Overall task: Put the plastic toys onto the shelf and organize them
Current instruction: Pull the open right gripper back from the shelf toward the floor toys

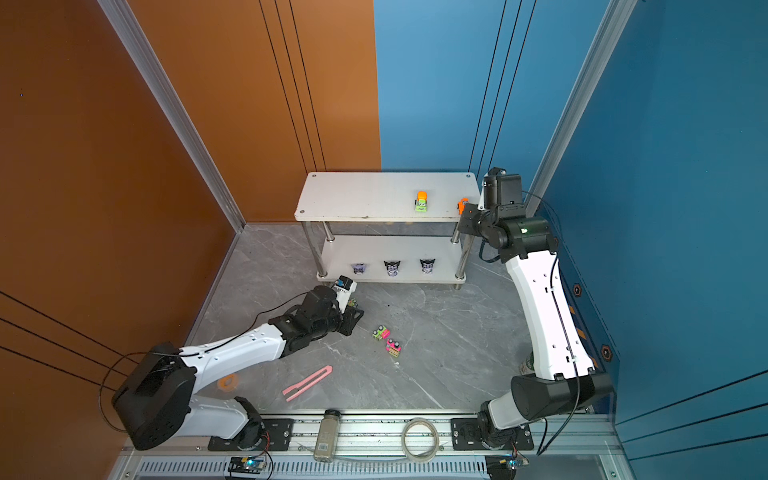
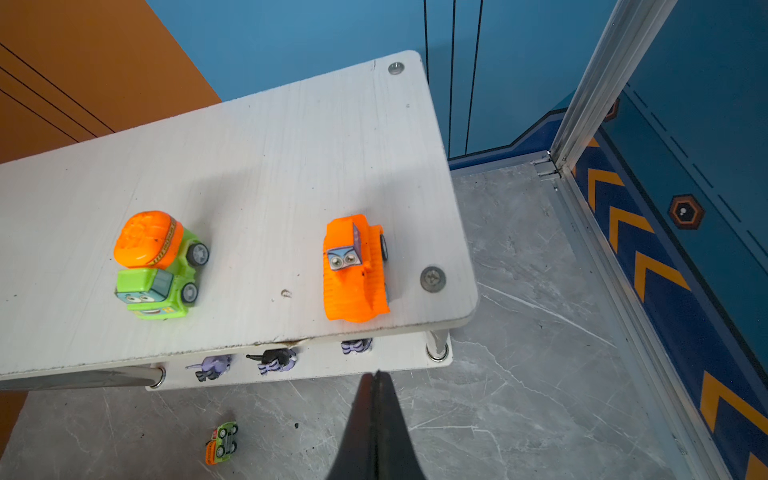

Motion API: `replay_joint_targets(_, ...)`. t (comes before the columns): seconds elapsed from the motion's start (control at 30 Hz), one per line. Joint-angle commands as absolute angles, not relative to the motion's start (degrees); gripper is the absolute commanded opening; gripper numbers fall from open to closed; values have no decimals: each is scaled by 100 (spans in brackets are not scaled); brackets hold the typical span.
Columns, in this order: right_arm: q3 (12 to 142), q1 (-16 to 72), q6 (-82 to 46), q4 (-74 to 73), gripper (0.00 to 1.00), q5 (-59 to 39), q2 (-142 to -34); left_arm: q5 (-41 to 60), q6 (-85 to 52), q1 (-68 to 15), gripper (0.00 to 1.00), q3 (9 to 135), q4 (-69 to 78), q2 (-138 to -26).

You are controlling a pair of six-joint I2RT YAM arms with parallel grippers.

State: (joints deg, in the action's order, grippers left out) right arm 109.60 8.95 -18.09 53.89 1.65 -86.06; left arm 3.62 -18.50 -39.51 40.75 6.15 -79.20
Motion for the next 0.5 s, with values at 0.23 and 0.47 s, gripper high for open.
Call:
replay_joint_targets(0.23,11204,800,-1975,5304,0,-195,-8909,264,-1896,-3997,28,4320,467,-7909)
replay_joint_targets(0.47,11429,765,-1956,5304,0,-189,-9074,265,-1898,-4020,27,4324,465,-7910)
